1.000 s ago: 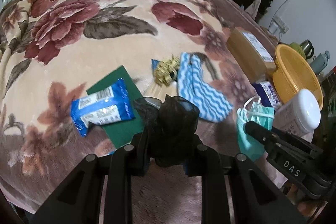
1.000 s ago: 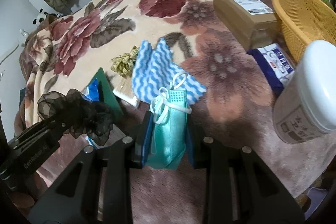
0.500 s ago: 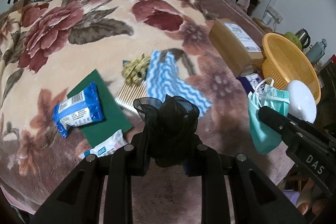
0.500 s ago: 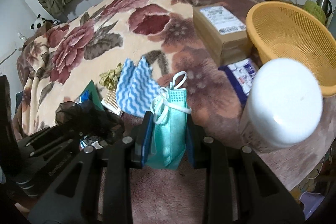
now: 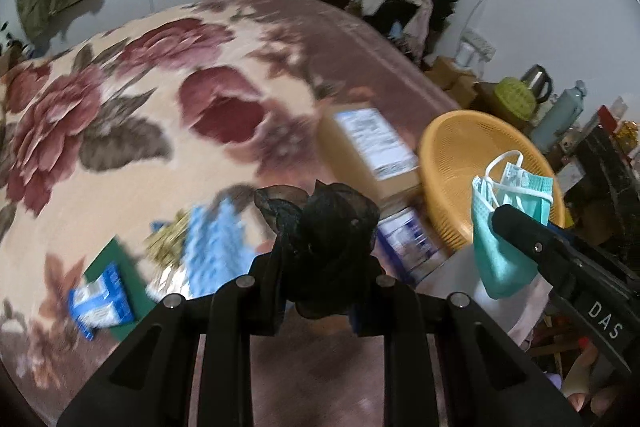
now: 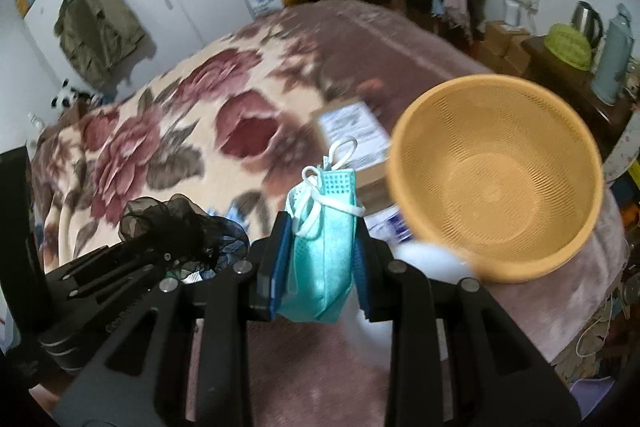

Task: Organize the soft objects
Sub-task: 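Carry the scrunchie and face mask with both tools over the yellow basket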

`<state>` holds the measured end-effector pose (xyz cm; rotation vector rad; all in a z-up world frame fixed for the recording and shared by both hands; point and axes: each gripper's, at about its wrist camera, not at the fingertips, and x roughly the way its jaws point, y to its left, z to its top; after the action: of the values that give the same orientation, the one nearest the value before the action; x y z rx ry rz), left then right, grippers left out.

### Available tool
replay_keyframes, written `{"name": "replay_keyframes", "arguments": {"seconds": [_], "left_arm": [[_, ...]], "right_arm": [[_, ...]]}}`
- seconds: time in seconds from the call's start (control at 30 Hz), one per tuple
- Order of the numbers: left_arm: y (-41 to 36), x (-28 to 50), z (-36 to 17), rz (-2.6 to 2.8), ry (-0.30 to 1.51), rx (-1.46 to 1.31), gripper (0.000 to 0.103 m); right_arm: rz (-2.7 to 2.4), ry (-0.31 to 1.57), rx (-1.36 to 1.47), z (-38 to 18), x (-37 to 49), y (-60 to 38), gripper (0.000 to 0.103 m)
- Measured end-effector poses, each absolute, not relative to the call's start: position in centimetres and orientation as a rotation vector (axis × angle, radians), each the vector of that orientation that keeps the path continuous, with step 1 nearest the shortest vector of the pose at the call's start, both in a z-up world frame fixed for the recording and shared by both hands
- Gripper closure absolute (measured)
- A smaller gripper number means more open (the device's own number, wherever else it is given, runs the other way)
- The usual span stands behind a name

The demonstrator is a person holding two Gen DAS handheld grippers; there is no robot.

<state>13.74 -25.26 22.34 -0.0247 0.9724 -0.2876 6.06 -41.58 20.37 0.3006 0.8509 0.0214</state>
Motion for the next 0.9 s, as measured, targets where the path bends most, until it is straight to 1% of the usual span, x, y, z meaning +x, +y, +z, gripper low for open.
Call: {"name": "replay_keyframes", "arguments": {"seconds": [0.4,0.5,0.53,0.57,0.67,0.7,0.73,0.77,0.8,0.83,0.87,0.9], "left_arm": [[-37.3,18.4,22.9,-0.48,0.999,-0.057,0.08],[-40.3,19.3,22.0,-0.523,1.026,-0.069,0.076],[-41.0,19.4,21.7,-0.526,1.031,-0.063,0.068],[-42.0,19.7,21.3,-0.524,1.04,-0.048,0.055],[-43.7,19.7,20.9,-0.53,1.047,-0.023,0.039],[-44.0,19.6,20.9,-0.533,1.044,-0.025,0.035],[-44.2,19.5,21.0,-0.535,1.039,-0.032,0.025],[-44.2,19.4,21.2,-0.539,1.028,-0.05,0.017],[-44.2,19.3,21.2,-0.541,1.024,-0.06,0.015],[-44.0,19.4,21.3,-0.542,1.023,-0.068,0.009],[-43.8,19.5,21.4,-0.545,1.023,-0.072,0.003],[-43.6,19.5,21.6,-0.542,1.021,-0.075,0.003]], "right_arm": [[-0.173,0.849,0.331,20.4,7.7,-51.3,0.073],[-0.225,0.852,0.348,20.0,7.8,-54.0,0.073],[-0.24,0.853,0.359,19.8,7.8,-54.8,0.073],[-0.257,0.856,0.374,19.6,7.8,-55.8,0.073],[-0.285,0.857,0.422,19.0,7.6,-57.9,0.072],[-0.286,0.854,0.436,19.0,7.6,-58.3,0.069],[-0.296,0.852,0.447,18.8,7.5,-58.8,0.056],[-0.301,0.847,0.452,18.8,7.3,-58.9,0.047],[-0.3,0.839,0.457,18.8,7.3,-59.0,0.031],[-0.309,0.827,0.461,18.8,7.0,-59.1,0.026],[-0.315,0.821,0.464,18.8,6.9,-59.1,0.025],[-0.313,0.817,0.471,18.7,6.9,-59.3,0.024]]}}
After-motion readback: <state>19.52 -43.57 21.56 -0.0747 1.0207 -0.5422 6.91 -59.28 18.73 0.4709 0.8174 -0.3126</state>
